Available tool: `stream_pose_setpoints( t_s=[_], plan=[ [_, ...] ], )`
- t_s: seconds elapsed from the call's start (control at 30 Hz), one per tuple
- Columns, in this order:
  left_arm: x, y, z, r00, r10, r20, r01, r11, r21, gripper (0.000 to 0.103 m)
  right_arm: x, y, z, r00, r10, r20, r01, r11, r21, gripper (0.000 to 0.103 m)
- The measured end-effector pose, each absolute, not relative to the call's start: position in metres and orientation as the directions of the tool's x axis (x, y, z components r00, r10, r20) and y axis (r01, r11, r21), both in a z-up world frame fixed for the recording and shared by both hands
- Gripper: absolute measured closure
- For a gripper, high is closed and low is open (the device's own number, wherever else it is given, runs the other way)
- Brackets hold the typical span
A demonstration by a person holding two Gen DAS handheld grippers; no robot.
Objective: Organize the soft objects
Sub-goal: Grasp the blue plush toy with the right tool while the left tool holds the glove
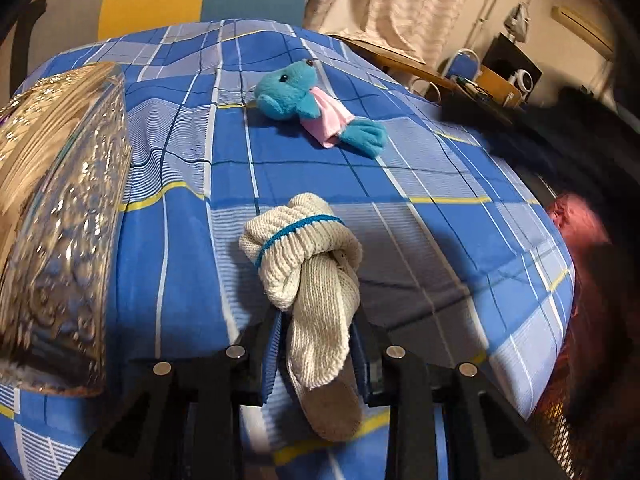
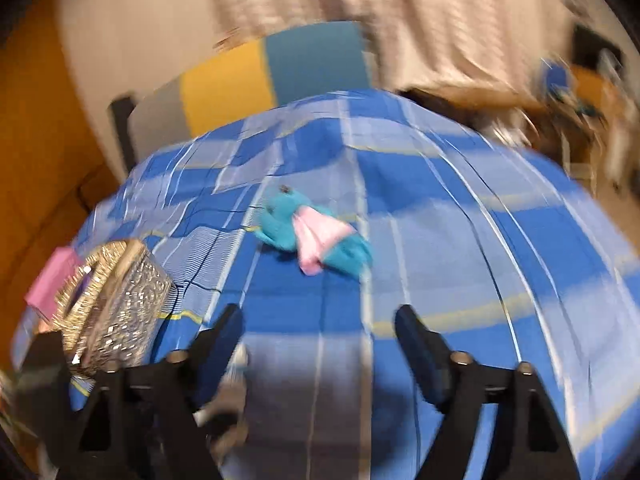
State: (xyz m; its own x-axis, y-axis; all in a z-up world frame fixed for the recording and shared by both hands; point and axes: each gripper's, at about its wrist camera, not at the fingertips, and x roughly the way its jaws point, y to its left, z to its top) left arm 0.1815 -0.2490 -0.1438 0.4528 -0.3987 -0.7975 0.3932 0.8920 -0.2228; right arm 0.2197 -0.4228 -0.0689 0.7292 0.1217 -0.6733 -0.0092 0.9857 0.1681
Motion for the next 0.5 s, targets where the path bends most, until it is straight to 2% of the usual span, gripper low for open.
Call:
stream_pose_setpoints(
  t_s=[0.1, 0.33, 0.4, 0.5],
  plan=[
    [0.175, -0.241, -0.144, 0.448, -0.414, -0.792, 0.403, 0.884, -0.235, 0.073, 0.269, -0.404, -0.073, 0.709, 0.108, -0.697, -0.073, 0.994, 0.08, 0.021],
    [0.172, -0.23, -0.145, 0.422, -0.452, -0.786, 0.433, 0.862, -0.263, 0.073, 0.362, -0.383, -0.112, 0.601, 0.084, -0.795, -0.13, 0.991, 0.007, 0.023],
    [0.171, -0.23, -0.145, 0.426, -0.453, -0.783, 0.449, 0.857, -0.251, 0.073, 0.375, -0.378, -0.125, 0.573, 0.069, -0.817, -0.139, 0.99, -0.014, 0.028],
    [0.169, -0.23, -0.145, 0.432, -0.452, -0.78, 0.458, 0.855, -0.241, 0.073, 0.382, -0.381, -0.136, 0.557, 0.056, -0.828, -0.101, 0.995, -0.001, 0.046]
  ],
)
